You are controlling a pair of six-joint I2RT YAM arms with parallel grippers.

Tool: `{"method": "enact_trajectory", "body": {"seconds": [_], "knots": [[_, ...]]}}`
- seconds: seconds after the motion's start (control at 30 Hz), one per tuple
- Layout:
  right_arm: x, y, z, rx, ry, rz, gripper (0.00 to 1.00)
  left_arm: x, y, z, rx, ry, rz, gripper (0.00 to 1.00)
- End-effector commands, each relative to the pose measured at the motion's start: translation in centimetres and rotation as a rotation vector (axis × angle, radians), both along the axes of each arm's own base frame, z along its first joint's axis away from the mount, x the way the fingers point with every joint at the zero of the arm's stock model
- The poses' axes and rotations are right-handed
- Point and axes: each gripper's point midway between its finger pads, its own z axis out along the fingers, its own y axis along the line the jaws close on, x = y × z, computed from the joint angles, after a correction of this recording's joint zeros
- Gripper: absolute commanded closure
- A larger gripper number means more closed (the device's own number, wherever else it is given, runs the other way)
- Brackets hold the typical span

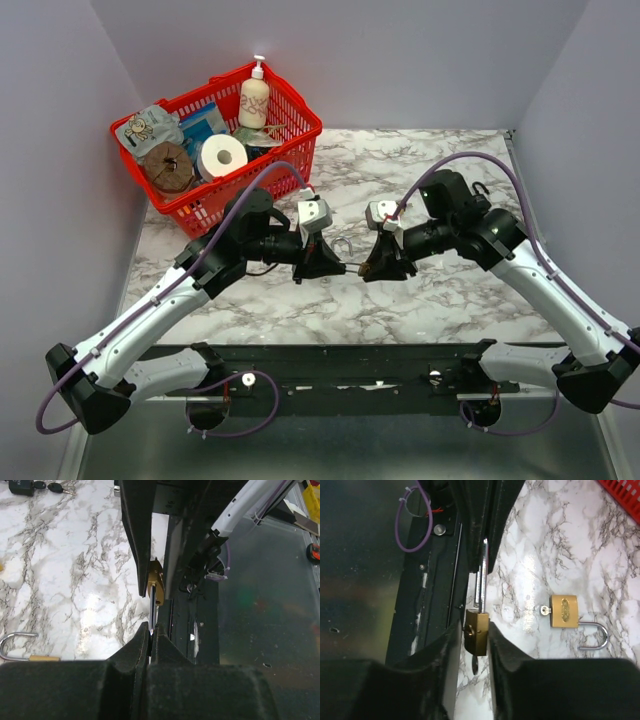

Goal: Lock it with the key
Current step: Lock the lock.

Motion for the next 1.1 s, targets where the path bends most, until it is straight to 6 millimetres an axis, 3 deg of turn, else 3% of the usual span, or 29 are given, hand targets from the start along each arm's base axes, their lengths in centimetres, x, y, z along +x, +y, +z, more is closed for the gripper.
{"method": "enact_trajectory", "body": {"seconds": [0.0, 0.13, 0.27, 0.77, 1.07], "knots": [[-0.3, 0.5, 0.8, 0.019, -0.02, 0.031, 0.71, 0.2, -0.1, 1.0, -0.039, -0.016, 0.028, 1.0], [-0.3, 0.7, 1.0, 0.024, -0.024, 0.036, 0.89, 0.2, -0.2, 1.1, -0.046, -0.012, 0.029, 1.0], [-0.2, 0.9, 1.0, 0.023, -0.02, 0.03, 0.99, 0.4, -0.6, 1.3, -0.058, 0.004, 0.045, 1.0], [-0.9, 2.3, 2.4, 0.058, 0.016, 0.065, 0.99, 0.7, -2.4, -0.1, -0.086, 0.04, 0.068, 1.0], [-1.5, 3.1, 3.0, 0.088, 0.082, 0.087, 0.99, -0.1, -3.6, -0.6, -0.113, -0.003, 0.023, 1.0]]}}
